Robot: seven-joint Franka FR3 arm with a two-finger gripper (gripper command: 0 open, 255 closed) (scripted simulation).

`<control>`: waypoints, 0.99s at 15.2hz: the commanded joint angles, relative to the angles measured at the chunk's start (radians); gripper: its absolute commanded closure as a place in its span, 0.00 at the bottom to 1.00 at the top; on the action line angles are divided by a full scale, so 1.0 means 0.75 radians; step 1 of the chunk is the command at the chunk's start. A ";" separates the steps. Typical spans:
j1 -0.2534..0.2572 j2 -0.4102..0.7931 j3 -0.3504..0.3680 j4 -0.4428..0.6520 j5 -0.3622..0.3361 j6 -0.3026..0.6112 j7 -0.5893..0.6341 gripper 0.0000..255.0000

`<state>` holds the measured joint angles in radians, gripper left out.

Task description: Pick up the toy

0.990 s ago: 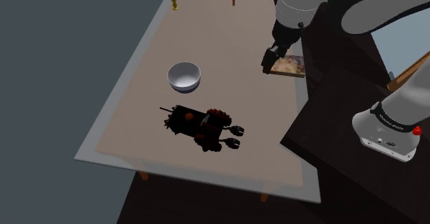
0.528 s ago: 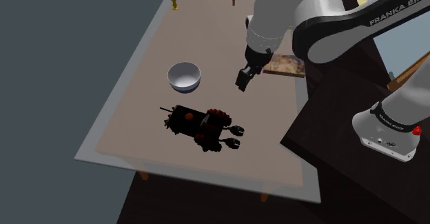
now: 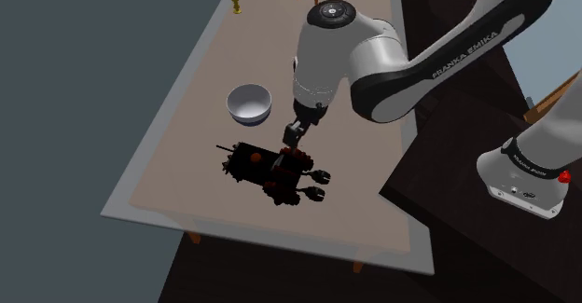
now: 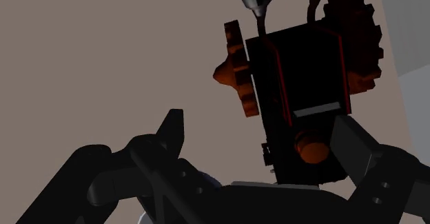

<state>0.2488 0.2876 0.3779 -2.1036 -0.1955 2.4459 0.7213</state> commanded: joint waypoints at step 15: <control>0.166 0.379 -0.082 0.281 -0.185 0.103 0.166 0.00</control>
<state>0.3717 0.5691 0.3172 -1.8939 -0.3329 2.5211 0.8445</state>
